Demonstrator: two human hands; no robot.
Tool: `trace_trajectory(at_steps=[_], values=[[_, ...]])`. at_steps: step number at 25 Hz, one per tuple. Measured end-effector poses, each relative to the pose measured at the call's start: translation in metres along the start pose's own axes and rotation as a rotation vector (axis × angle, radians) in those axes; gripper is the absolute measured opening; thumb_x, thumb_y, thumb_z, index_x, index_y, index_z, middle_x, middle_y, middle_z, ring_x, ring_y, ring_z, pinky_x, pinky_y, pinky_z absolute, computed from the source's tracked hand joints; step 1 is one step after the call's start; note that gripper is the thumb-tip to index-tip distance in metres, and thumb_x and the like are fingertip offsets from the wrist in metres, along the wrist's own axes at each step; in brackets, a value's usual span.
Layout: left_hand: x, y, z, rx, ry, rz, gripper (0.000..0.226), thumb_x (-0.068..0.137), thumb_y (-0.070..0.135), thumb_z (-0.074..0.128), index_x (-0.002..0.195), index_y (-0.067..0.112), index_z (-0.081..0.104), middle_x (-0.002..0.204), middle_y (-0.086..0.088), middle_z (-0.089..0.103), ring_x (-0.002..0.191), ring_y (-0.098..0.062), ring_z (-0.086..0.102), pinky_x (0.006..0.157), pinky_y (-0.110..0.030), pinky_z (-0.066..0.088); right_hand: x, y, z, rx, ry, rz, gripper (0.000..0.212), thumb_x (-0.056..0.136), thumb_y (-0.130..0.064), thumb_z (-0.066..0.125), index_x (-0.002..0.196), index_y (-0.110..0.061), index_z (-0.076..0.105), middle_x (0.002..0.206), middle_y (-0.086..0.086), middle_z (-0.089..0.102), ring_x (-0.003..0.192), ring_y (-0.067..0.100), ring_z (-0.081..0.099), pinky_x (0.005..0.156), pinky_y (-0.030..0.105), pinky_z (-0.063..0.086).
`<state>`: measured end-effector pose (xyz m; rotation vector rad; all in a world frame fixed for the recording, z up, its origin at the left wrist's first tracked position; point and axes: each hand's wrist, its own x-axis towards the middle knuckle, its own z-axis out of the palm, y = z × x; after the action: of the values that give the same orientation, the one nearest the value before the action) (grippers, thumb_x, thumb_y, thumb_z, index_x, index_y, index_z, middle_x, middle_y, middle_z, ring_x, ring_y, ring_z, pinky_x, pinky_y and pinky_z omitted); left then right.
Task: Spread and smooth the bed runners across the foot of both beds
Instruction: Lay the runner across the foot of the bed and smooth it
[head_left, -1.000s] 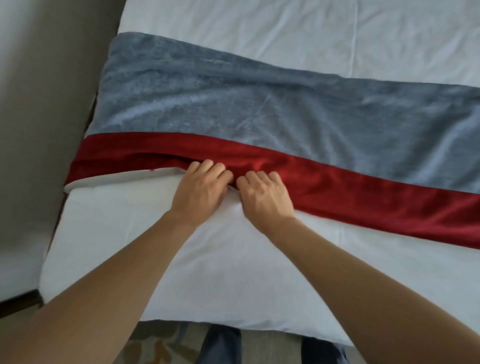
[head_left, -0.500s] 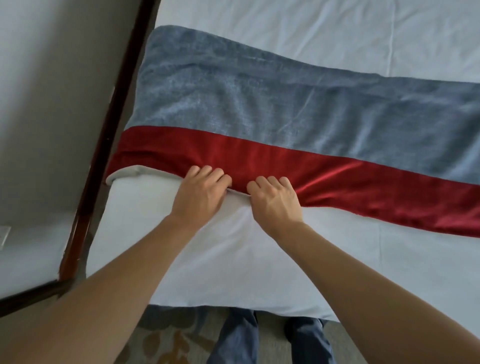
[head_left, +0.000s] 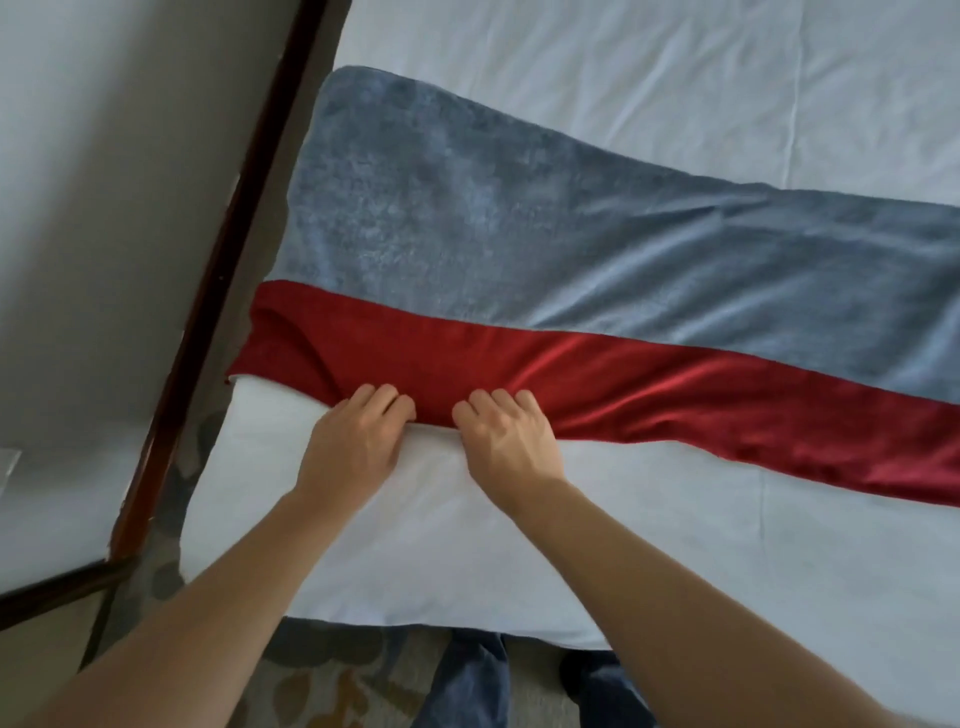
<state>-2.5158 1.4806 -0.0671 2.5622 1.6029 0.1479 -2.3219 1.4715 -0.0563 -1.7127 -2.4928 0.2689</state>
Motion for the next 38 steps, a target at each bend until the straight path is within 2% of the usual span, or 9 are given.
trace_trajectory(at_steps=[4, 9, 14, 19, 22, 25, 27, 34, 38], values=[[0.025, 0.043, 0.002, -0.042, -0.035, 0.055, 0.017, 0.082, 0.009, 0.054, 0.094, 0.018, 0.063, 0.085, 0.0, 0.056, 0.078, -0.027, 0.051, 0.066, -0.041, 0.039, -0.037, 0.056, -0.011, -0.063, 0.003, 0.04, 0.016, 0.075, -0.004, 0.061, 0.081, -0.019, 0.062, 0.075, 0.001, 0.056, 0.069, 0.026, 0.054, 0.064, 0.037, 0.039], [0.083, 0.2, 0.026, -0.09, -0.107, 0.329, 0.016, 0.08, 0.011, 0.062, 0.093, 0.02, 0.064, 0.082, 0.0, 0.053, 0.076, -0.025, 0.051, 0.065, -0.039, 0.039, -0.125, 0.207, -0.037, -0.22, 0.044, 0.227, 0.018, 0.075, -0.004, 0.063, 0.086, -0.017, 0.062, 0.08, 0.004, 0.054, 0.075, 0.031, 0.053, 0.066, 0.043, 0.039], [0.146, 0.332, 0.043, -0.084, -0.177, 0.346, 0.023, 0.068, 0.0, 0.059, 0.083, 0.017, 0.061, 0.076, 0.0, 0.053, 0.068, -0.023, 0.052, 0.058, -0.036, 0.042, -0.229, 0.34, -0.067, -0.262, 0.038, 0.387, 0.022, 0.067, 0.002, 0.067, 0.078, -0.016, 0.062, 0.072, 0.004, 0.055, 0.069, 0.031, 0.053, 0.063, 0.043, 0.04], [0.137, 0.377, 0.046, -0.106, -0.31, 0.402, 0.021, 0.066, 0.012, 0.052, 0.084, 0.02, 0.06, 0.079, 0.003, 0.052, 0.072, -0.023, 0.053, 0.06, -0.035, 0.046, -0.269, 0.364, -0.082, 0.008, -0.002, 0.253, 0.003, 0.075, -0.022, 0.058, 0.074, -0.02, 0.059, 0.069, 0.0, 0.053, 0.067, 0.026, 0.052, 0.064, 0.039, 0.036], [0.17, 0.408, 0.041, -0.137, -0.29, 0.383, 0.014, 0.07, 0.024, 0.054, 0.083, 0.022, 0.057, 0.08, 0.007, 0.051, 0.074, -0.019, 0.05, 0.063, -0.033, 0.044, -0.255, 0.395, -0.097, 0.122, -0.014, 0.289, 0.029, 0.083, -0.049, 0.059, 0.08, -0.02, 0.061, 0.075, -0.002, 0.056, 0.072, 0.022, 0.051, 0.069, 0.039, 0.041], [0.239, 0.459, 0.042, -0.169, -0.176, 0.389, 0.008, 0.077, 0.023, 0.055, 0.082, 0.019, 0.059, 0.079, 0.004, 0.053, 0.074, -0.02, 0.053, 0.064, -0.034, 0.047, -0.238, 0.458, -0.117, 0.077, 0.115, 0.362, 0.019, 0.088, -0.033, 0.062, 0.078, -0.018, 0.061, 0.075, 0.002, 0.057, 0.072, 0.027, 0.055, 0.068, 0.043, 0.043], [0.281, 0.487, 0.044, -0.191, -0.133, 0.395, 0.004, 0.077, 0.018, 0.061, 0.081, 0.017, 0.061, 0.079, 0.002, 0.055, 0.074, -0.021, 0.055, 0.065, -0.035, 0.048, -0.234, 0.501, -0.129, -0.004, 0.115, 0.405, 0.012, 0.086, -0.024, 0.065, 0.077, -0.015, 0.062, 0.075, 0.003, 0.058, 0.072, 0.029, 0.057, 0.067, 0.044, 0.045], [0.38, 0.567, 0.064, -0.254, -0.133, 0.439, 0.005, 0.084, 0.015, 0.065, 0.089, 0.014, 0.065, 0.085, -0.001, 0.062, 0.081, -0.024, 0.059, 0.07, -0.039, 0.05, -0.254, 0.62, -0.163, -0.196, 0.12, 0.611, 0.01, 0.078, -0.016, 0.073, 0.082, -0.011, 0.065, 0.077, 0.006, 0.061, 0.074, 0.03, 0.059, 0.068, 0.043, 0.046], [0.439, 0.618, 0.078, -0.224, -0.097, 0.448, 0.013, 0.088, 0.02, 0.061, 0.099, 0.014, 0.065, 0.096, -0.002, 0.063, 0.09, -0.025, 0.058, 0.079, -0.037, 0.046, -0.27, 0.695, -0.175, -0.244, 0.117, 0.715, 0.015, 0.081, -0.017, 0.075, 0.093, -0.01, 0.071, 0.086, 0.007, 0.067, 0.081, 0.031, 0.063, 0.076, 0.043, 0.045]])
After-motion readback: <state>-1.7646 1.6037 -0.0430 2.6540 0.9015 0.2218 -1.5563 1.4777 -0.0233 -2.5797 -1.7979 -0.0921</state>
